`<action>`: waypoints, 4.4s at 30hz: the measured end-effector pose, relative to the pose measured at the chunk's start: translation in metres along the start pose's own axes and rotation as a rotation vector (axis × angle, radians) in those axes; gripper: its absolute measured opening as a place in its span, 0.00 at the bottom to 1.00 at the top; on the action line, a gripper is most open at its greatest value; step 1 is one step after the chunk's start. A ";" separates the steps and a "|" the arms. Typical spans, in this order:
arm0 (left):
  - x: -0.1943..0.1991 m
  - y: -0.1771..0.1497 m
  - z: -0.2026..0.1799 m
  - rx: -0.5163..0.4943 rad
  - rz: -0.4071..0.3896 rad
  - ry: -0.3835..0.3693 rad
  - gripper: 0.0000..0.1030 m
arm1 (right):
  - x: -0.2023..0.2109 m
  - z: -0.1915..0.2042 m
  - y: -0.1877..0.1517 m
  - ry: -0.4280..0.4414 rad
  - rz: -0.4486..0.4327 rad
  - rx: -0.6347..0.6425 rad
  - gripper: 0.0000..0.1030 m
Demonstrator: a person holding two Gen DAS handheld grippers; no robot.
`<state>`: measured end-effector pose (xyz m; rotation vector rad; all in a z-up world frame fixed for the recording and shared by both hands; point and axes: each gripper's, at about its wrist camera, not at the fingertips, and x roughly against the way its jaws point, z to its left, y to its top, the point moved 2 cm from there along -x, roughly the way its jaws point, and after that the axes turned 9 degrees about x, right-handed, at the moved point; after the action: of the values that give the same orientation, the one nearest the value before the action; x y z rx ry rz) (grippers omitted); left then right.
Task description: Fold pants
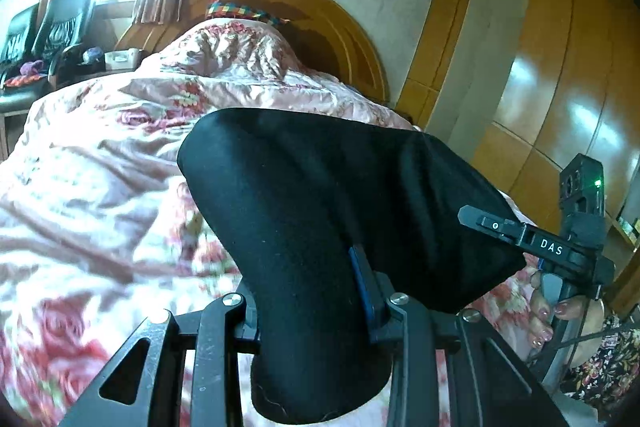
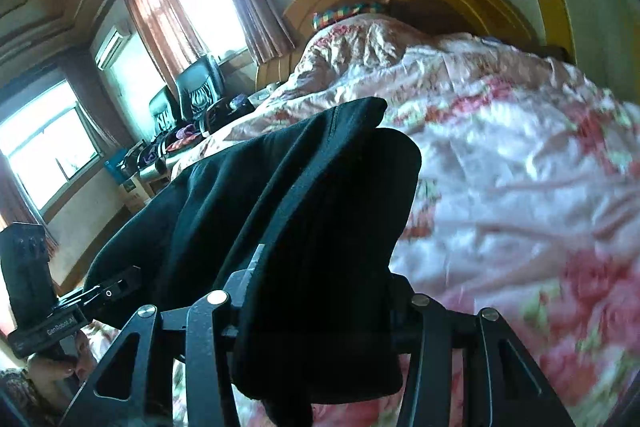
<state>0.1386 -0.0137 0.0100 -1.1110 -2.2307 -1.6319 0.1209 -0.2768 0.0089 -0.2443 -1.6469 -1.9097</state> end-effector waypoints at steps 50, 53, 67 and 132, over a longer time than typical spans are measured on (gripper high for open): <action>-0.022 -0.096 0.012 0.001 0.059 0.557 0.79 | -0.033 0.013 -0.081 -0.230 0.217 -0.001 0.95; -0.007 -0.102 0.004 0.004 0.035 0.522 0.79 | -0.025 0.020 -0.085 -0.249 0.210 0.021 0.95; 0.041 -0.099 -0.014 0.076 -0.086 0.471 0.79 | 0.032 0.056 -0.077 -0.280 0.036 0.111 1.00; 0.024 -0.109 -0.006 0.070 -0.016 0.489 0.79 | 0.012 0.047 -0.091 -0.263 0.125 0.097 1.00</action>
<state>0.0498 -0.0217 -0.0573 -0.5917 -1.9583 -1.6031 0.0508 -0.2311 -0.0512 -0.5653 -1.8416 -1.7576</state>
